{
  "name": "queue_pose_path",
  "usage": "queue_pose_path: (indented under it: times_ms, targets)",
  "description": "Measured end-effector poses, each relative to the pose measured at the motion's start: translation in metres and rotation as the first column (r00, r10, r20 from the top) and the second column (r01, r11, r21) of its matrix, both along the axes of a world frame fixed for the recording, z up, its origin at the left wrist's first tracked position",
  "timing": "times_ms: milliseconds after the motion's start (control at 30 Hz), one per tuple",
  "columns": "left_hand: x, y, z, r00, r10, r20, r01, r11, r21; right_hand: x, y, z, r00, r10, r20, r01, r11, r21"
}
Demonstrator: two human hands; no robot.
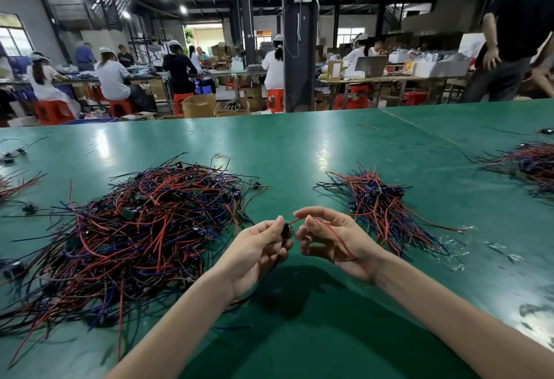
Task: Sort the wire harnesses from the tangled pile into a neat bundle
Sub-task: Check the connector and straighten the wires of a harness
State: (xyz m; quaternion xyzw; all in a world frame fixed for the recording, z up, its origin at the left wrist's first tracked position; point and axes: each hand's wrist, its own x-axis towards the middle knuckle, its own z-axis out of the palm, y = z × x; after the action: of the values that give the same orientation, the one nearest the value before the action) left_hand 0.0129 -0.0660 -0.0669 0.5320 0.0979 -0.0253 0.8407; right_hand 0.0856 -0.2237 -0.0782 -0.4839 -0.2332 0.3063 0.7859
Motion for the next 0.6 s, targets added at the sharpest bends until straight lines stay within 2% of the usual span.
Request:
queue_pose_path:
  times_ms: [133, 233, 400, 500, 600]
  targets:
    - [-0.002, -0.001, -0.001, 0.999, -0.034, 0.032, 0.037, 0.996, -0.080, 0.003, -0.005, 0.003, 0.984, 0.083, -0.159, -0.079, 0.996, 0.028]
    - [-0.003, -0.001, -0.002, 0.997, -0.064, 0.049, 0.068, 0.994, -0.082, 0.007, -0.010, 0.007, 0.943, 0.170, -0.286, -0.163, 0.985, 0.046]
    - [-0.002, 0.001, -0.005, 0.998, -0.040, 0.047, 0.044, 0.996, -0.082, 0.011, -0.015, 0.009, 0.902, 0.280, -0.330, -0.246, 0.959, 0.139]
    - [-0.001, 0.001, -0.005, 0.997, -0.028, 0.066, 0.032, 0.997, -0.064, 0.009, -0.013, 0.005, 0.946, 0.248, -0.211, -0.229, 0.967, 0.108]
    - [-0.001, -0.002, -0.008, 0.996, -0.025, 0.082, 0.031, 0.998, -0.062, 0.003, -0.005, -0.001, 0.996, 0.051, 0.074, -0.046, 0.997, -0.066]
